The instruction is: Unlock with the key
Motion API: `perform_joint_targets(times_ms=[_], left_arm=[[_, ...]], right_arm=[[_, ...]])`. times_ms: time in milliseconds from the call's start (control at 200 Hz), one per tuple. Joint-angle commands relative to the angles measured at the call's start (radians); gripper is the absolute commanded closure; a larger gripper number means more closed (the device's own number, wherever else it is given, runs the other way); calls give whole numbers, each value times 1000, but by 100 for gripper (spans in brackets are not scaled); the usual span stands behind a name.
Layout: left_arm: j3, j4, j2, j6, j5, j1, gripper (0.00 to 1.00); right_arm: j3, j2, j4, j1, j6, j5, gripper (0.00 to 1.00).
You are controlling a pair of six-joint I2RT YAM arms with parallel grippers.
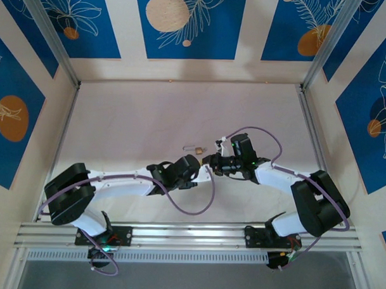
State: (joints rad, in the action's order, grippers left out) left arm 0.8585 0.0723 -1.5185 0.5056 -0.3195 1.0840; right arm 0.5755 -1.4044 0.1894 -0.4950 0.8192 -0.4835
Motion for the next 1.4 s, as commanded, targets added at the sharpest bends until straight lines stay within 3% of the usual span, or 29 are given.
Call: perform_joint_targets(times_ms=[0,295,605,835,1396], left_arm=[[56,-31,5,-26,128,3,96],[69,-6,24,-86,219,-35,95],[77,18,41,-91,227,-64,95],[88,33,46,-87,234,-76,95],[132,63,15,-82,256,-83,93]], right_arm=[[-6,31,61,-4,-34,-66,69],[-28,76,71,-1,-56,-84,70],[-31,81,6,4,-95,-69,77],[-25,80,-52,4,-136,-48,76],[14,38,-68,-20,-174,-127,79]])
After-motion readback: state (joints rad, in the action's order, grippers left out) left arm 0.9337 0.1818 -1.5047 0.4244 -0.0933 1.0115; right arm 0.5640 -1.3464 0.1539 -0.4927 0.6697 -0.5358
